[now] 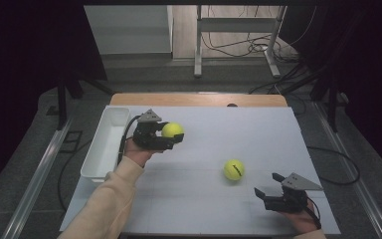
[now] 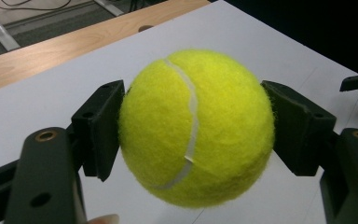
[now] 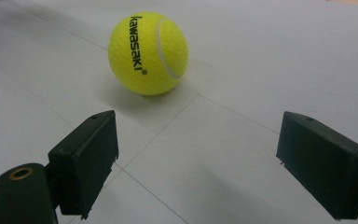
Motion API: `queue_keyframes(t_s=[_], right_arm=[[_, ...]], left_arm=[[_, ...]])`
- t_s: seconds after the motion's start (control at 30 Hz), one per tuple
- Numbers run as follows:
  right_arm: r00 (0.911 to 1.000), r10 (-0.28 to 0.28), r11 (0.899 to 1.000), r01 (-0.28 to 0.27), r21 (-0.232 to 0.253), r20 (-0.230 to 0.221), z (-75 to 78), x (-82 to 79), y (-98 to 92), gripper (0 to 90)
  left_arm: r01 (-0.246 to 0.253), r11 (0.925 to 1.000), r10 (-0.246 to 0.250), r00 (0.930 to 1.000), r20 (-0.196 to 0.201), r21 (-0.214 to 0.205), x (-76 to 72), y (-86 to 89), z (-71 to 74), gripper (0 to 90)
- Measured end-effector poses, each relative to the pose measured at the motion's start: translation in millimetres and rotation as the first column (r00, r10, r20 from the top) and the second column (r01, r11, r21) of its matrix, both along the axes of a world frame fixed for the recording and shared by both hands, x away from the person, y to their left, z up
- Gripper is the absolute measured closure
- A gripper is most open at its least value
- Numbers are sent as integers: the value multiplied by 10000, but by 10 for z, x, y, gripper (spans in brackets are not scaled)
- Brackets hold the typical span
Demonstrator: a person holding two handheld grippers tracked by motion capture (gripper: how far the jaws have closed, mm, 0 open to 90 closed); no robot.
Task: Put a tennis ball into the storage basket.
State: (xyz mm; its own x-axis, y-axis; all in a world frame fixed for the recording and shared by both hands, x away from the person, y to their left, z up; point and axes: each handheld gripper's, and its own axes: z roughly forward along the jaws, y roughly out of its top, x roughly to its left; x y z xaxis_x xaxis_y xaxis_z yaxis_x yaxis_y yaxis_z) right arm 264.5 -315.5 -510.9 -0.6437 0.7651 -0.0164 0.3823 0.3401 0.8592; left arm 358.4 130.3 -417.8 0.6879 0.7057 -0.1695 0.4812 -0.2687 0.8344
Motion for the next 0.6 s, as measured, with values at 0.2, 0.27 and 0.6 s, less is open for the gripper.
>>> queue_keyframes(t_s=[0.2,0.27,0.6], right_arm=[[10000,-25,10000,24,11,60,5,-2,0,133],[10000,-40,10000,39,46,78,8,-3,-1,133],[10000,-36,10000,36,37,69,7,-3,-3,134]], left_arm=[[12,10000,-12,10000,70,-60,-1,48,36,269],[-34,9999,35,9999,99,-128,1,67,55,269],[-176,9997,180,9996,222,-187,8,135,130,268]])
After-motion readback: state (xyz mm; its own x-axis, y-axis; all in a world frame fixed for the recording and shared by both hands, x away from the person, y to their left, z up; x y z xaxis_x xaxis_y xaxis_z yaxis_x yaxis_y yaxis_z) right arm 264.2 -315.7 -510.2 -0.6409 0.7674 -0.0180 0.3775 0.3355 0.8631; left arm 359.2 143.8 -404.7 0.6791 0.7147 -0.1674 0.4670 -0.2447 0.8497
